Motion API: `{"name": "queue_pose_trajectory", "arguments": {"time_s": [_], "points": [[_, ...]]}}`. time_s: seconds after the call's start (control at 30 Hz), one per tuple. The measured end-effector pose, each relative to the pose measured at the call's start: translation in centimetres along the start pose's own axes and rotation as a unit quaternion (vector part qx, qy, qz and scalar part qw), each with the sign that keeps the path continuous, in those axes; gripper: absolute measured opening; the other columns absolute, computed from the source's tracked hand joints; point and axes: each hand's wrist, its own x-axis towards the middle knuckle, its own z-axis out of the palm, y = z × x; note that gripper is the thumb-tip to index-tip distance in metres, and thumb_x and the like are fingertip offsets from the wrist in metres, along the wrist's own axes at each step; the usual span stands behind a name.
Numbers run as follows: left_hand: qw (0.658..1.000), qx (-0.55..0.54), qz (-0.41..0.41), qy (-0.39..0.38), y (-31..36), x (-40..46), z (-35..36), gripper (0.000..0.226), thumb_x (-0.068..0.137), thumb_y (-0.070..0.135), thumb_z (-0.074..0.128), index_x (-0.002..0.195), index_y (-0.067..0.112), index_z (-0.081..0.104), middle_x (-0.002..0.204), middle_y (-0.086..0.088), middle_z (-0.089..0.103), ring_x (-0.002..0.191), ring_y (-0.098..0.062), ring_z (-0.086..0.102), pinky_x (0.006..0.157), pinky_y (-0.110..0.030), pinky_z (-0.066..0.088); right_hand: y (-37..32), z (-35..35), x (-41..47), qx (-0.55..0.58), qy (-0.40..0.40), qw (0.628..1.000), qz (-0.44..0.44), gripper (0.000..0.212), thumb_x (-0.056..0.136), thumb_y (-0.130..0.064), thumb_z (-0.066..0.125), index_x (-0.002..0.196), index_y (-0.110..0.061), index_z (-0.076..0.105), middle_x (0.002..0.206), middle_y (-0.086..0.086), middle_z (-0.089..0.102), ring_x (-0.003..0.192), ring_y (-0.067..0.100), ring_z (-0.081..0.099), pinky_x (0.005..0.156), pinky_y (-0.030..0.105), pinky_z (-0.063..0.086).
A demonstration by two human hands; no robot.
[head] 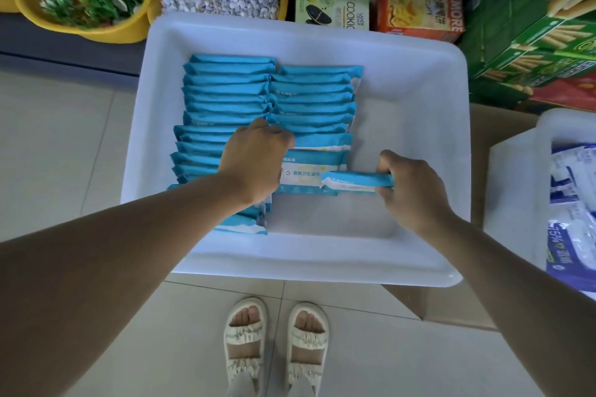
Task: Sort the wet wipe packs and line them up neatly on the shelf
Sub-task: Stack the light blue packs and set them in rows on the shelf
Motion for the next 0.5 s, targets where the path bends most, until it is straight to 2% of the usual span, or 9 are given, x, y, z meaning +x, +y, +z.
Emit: {"name": "queue_pose_trajectory", "arguments": {"time_s": [0.13,0.33,0.5], "points": [[0.997,0.070,0.019,0.007,0.9,0.8,1.2,0.040,0.083,0.028,0.067,0.120,0.018,0.055,0.114,0.001,0.058,0.112,-0.021,0.046,0.093,-0.032,0.033,0.5,-0.5,0.1,0.001,-0.028,1.000,-0.014,0.028,0.082,-0.007,0.065,0.083,-0.023,0.041,0.096,0.009,0.068,0.072,0.021,0.046,0.049,0.019,0.025],[0.987,0.160,0.008,0.007,1.9,0.7,3.3,0.051,0.080,0.047,0.066,0.117,0.016,0.051,0.112,-0.001,0.052,0.107,-0.022,0.043,0.089,-0.032,0.033,0.8,0.2,-0.3,0.011,-0.040,0.999,-0.028,0.029,0.084,-0.011,0.066,0.087,-0.023,0.040,0.106,0.007,0.068,0.078,0.019,0.051,0.064,0.022,0.034],[0.985,0.171,-0.005,0.017,2.3,0.2,4.2,0.043,0.084,0.044,0.061,0.115,0.015,0.052,0.113,-0.002,0.051,0.108,-0.024,0.042,0.089,-0.034,0.031,1.0,-0.2,-0.3,0.003,-0.043,0.999,-0.025,0.020,0.083,-0.011,0.065,0.099,-0.019,0.056,0.105,0.005,0.069,0.077,0.021,0.050,0.066,0.024,0.033]]}}
